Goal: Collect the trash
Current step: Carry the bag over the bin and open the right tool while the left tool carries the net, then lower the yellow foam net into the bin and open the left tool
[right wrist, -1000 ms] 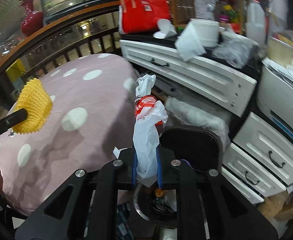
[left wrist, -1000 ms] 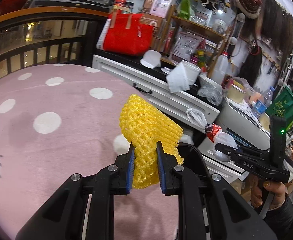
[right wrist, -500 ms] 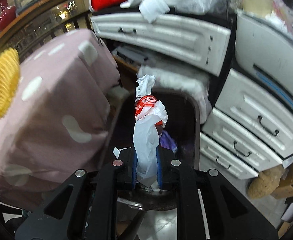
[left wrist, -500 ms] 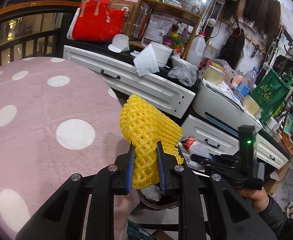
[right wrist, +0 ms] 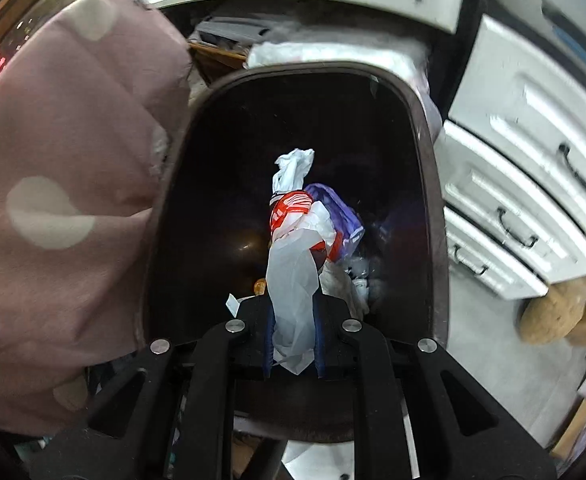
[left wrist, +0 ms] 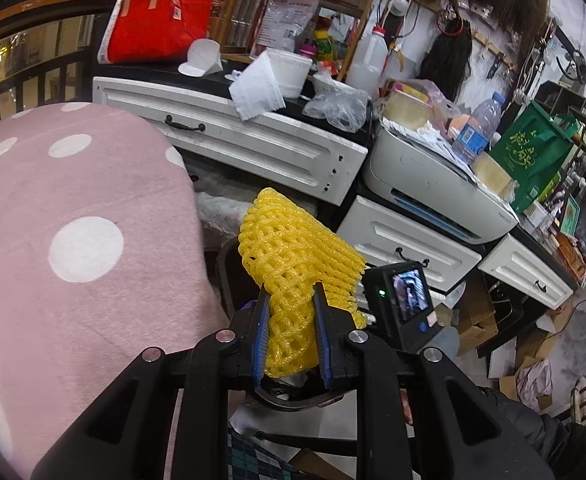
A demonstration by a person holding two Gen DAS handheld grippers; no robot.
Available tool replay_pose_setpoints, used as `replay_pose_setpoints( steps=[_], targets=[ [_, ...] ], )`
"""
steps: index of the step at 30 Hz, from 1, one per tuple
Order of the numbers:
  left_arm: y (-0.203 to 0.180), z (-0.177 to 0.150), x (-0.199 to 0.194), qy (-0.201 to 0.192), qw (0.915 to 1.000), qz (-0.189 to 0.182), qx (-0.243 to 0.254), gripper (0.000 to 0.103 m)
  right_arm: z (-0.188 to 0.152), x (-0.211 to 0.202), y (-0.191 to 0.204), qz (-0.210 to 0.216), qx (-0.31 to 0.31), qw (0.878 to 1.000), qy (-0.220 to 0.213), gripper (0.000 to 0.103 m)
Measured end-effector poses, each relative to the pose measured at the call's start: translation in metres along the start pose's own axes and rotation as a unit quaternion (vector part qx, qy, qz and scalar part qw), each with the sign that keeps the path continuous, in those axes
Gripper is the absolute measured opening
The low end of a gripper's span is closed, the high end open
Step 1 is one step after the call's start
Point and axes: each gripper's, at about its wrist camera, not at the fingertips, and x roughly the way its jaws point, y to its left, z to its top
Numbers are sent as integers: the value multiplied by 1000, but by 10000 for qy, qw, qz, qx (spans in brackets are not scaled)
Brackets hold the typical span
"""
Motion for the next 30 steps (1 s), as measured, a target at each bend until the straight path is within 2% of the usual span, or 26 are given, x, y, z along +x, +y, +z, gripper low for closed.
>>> replay_pose_setpoints(
  steps=[2, 3, 4, 10, 20, 23, 30],
  targets=[
    [-4, -2, 7, 79, 10000, 3, 60, 20, -1, 3, -3, 54, 72, 10000, 25, 42],
    [-6, -4, 12, 138, 9999, 4, 97, 20, -3, 1, -3, 47, 79, 9999, -47, 62],
    [-8, -5, 17, 187, 9997, 5, 127, 20, -4, -3, -3, 26, 80, 9998, -166, 71],
    [-16, -11, 42, 493, 9984, 38, 276, 20, -6, -26, -13, -29, 213, 9988, -435, 71],
    [-29, -30, 88, 1047, 9932, 20, 507, 20, -12, -82, -53, -340, 557, 9919, -1087, 72],
    [-31, -35, 101, 1204, 9911, 32, 569, 20, -15, -95, -63, -381, 711, 9893, -1218, 75],
    [-32, -42, 128, 1488, 9872, 63, 569, 20, -19, -106, -80, -425, 951, 9860, -1301, 76]
  ],
)
